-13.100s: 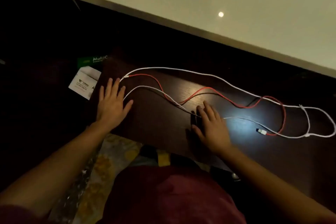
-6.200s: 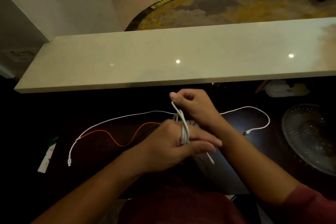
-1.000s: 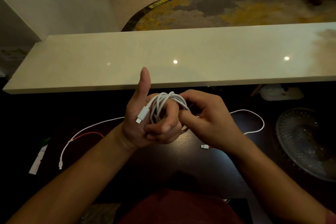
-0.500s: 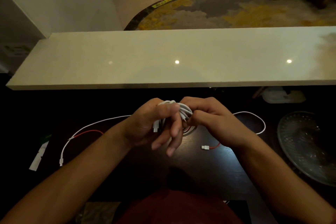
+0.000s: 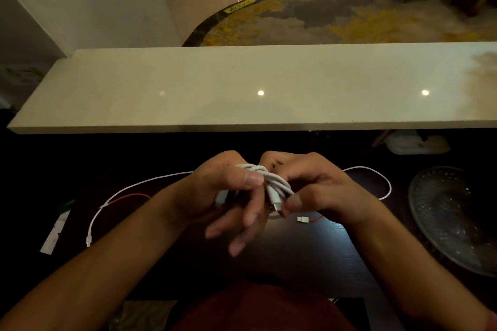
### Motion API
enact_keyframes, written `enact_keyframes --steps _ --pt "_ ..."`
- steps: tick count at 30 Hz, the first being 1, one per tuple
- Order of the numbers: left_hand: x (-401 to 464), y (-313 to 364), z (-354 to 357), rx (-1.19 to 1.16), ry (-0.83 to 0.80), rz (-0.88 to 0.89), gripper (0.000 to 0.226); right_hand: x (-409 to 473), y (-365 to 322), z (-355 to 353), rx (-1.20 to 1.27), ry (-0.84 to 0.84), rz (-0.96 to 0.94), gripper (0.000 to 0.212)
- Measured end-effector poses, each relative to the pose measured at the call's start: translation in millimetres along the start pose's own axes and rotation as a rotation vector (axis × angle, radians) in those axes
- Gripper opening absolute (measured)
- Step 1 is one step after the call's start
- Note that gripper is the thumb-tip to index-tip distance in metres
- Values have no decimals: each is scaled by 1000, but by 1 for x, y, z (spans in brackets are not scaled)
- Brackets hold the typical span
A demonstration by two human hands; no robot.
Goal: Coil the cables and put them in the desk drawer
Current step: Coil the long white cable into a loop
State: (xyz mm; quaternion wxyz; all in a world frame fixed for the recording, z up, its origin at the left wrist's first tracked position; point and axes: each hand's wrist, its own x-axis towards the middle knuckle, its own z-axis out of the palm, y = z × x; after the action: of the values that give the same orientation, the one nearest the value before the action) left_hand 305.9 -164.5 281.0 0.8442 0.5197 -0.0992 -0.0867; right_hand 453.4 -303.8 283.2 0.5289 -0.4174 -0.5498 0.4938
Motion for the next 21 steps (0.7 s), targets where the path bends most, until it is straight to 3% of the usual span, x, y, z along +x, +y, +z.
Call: enact_keyframes --steps 3,8,13,16,21 --pt "-1 1 -5 5 92 -19 39 3 0 -2 -134 -17 -42 4" --pt "2 0 -7 34 288 50 39 10 4 -6 -344 90 -59 13" --pt "-2 -4 -7 82 332 89 40 10 3 -1 -473 108 -111 9" --pt "0 -6 -8 51 398 115 41 12 9 3 -621 285 -188 9" --pt "3 -9 -10 -134 340 142 39 11 17 12 -644 554 -277 43"
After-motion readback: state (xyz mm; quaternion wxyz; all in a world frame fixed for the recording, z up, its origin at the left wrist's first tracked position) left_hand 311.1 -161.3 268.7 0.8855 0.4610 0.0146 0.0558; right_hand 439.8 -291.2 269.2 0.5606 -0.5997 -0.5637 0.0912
